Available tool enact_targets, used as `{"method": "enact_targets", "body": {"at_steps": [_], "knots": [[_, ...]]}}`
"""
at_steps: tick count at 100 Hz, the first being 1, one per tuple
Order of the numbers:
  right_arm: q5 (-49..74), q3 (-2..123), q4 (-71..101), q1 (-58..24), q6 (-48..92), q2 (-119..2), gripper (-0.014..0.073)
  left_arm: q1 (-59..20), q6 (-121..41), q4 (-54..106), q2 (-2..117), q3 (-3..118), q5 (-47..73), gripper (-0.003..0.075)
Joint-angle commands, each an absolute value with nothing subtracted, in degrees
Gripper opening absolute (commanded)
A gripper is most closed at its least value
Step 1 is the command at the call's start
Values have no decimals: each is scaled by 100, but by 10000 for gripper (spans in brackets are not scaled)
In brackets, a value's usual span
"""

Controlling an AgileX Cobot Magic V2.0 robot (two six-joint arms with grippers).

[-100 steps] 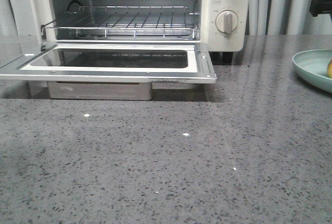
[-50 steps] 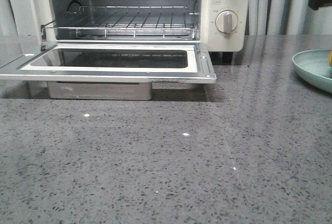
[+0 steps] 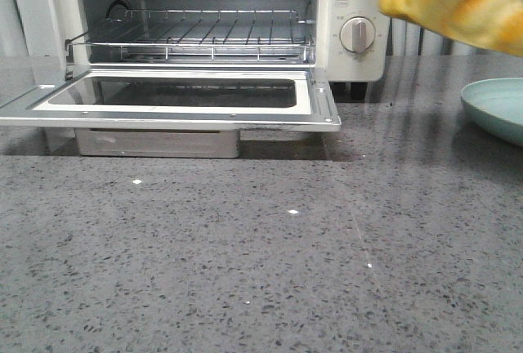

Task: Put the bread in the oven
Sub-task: 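Carry the held bread into the open oven and lower onto the rack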

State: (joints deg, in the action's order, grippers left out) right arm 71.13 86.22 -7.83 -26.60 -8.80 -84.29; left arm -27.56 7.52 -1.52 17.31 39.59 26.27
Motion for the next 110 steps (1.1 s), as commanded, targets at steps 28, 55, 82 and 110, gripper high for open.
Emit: {"method": "enact_targets", "body": {"at_steps": [28, 55, 82, 110], "knots": [[7286, 9697, -869, -3849, -134, -8525, -75, -2736, 790, 0, 1734, 4142, 2237, -22], [7141, 10707, -869, -3999, 513, -9326, -75, -2736, 790, 0, 1734, 4142, 2271, -22], [6350, 11266, -869, -3999, 1037, -9980, -75, -2736, 790, -49, 1734, 4142, 2405, -22], [5540, 11532, -1421, -3999, 1050, -10498, -75, -2736, 790, -49, 1734, 4142, 2479, -22]]}}
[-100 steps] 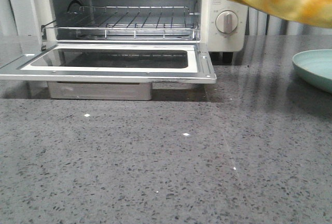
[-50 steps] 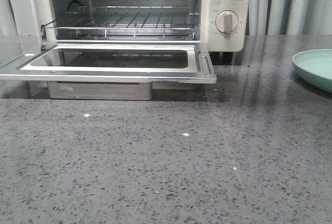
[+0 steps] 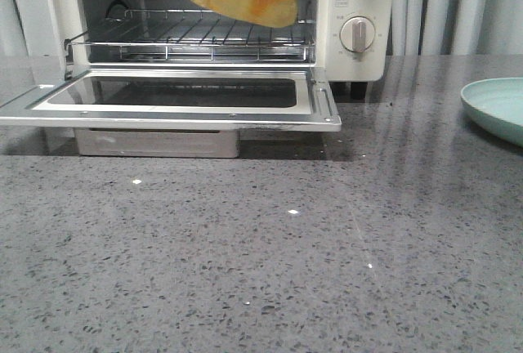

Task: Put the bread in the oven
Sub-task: 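Carry the held bread into the open oven and lower onto the rack, then open right gripper to release the bread and pull back out of oven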

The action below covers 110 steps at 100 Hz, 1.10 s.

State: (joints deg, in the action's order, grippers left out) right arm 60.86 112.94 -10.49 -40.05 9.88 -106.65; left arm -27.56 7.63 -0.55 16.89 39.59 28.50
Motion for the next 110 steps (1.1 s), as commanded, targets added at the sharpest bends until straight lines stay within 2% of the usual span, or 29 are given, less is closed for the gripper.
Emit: {"method": "enact_targets", "body": {"at_steps": [1, 48, 75, 80, 87, 101, 106, 110], "knots": [[5487, 11532, -1443, -3999, 1050, -10510, -75, -2736, 790, -49, 1734, 4142, 2478, -22], [4385, 11532, -2519, -3999, 1050, -11043, -75, -2736, 790, -49, 1734, 4142, 2478, -22], [4275, 11532, -2592, -3987, 1050, -11315, -69, -2736, 790, -49, 1734, 4142, 2478, -22], [4283, 11532, -2592, -3987, 1039, -11331, -39, -2736, 790, -49, 1734, 4142, 2478, -22], [4283, 11532, -2592, -3987, 1028, -11344, 52, -2736, 790, -49, 1734, 4142, 2478, -22], [4232, 11532, -2601, -3987, 1028, -11354, 334, -2736, 790, -49, 1734, 4142, 2478, -22], [4200, 11532, -2605, -3987, 1028, -11354, 381, -2736, 790, -49, 1734, 4142, 2478, -22], [4186, 11532, -2605, -3987, 1028, -11354, 386, -2736, 790, -49, 1734, 4142, 2478, -22]]}}
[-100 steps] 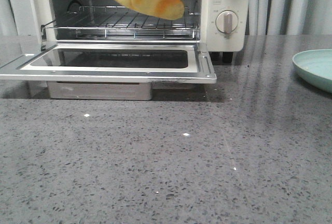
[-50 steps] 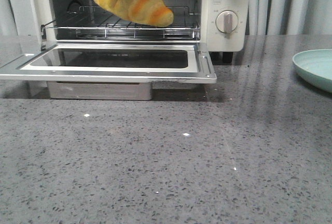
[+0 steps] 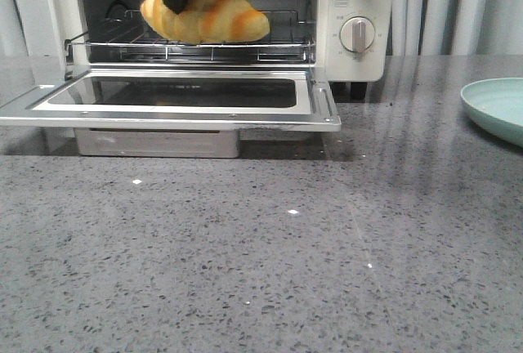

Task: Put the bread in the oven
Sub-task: 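Open right gripper to release the bread and pull back out of oven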

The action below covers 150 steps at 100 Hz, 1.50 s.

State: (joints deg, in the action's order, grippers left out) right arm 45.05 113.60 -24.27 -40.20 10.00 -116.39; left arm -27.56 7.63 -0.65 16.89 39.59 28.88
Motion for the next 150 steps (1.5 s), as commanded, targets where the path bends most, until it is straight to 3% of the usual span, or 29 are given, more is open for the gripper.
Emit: {"method": "enact_targets", "body": {"at_steps": [1, 58, 85, 124, 150], "knots": [[4186, 11532, -2605, -3987, 1028, -11354, 383, -2736, 790, -57, 1734, 4142, 2478, -22], [4065, 11532, -2754, -3997, 1028, -11307, 390, -2736, 790, -201, 1734, 4142, 2546, -22], [4119, 11532, -2897, -4020, 1028, -11285, 559, -2736, 790, -201, 1734, 4142, 2558, -22], [4364, 11532, -2863, -4379, 913, -10984, 560, -2694, 940, -264, 1340, 4142, 2745, -22], [5223, 11532, -2787, -4934, 901, -10864, 560, -1893, 1161, -533, 621, 4142, 3333, -22]]}}
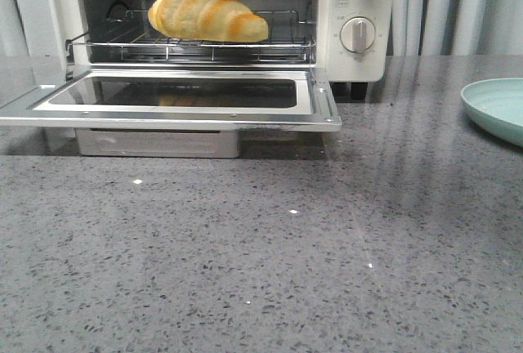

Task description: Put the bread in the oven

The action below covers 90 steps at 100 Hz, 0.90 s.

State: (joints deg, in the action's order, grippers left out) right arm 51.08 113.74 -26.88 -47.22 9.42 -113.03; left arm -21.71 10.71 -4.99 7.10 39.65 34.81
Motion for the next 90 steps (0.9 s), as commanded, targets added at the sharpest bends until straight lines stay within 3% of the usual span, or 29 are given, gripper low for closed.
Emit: {"method": "enact_targets", "body": {"at_steps": [1, 30, 63, 90], "knots": [[5250, 11532, -2787, -4953, 886, -10858, 560, -1866, 1161, -533, 581, 4142, 3355, -22], [6421, 11532, -2740, -5455, 144, -10590, 560, -914, 1151, -486, -182, 4039, 3537, -22], [7535, 11506, -2336, -5620, -214, -10264, 556, -595, 579, 382, -164, 3376, 3077, -22], [7535, 11492, -2179, -5649, -344, -9926, 299, -595, 579, 807, -164, 2469, 2135, -22]]}}
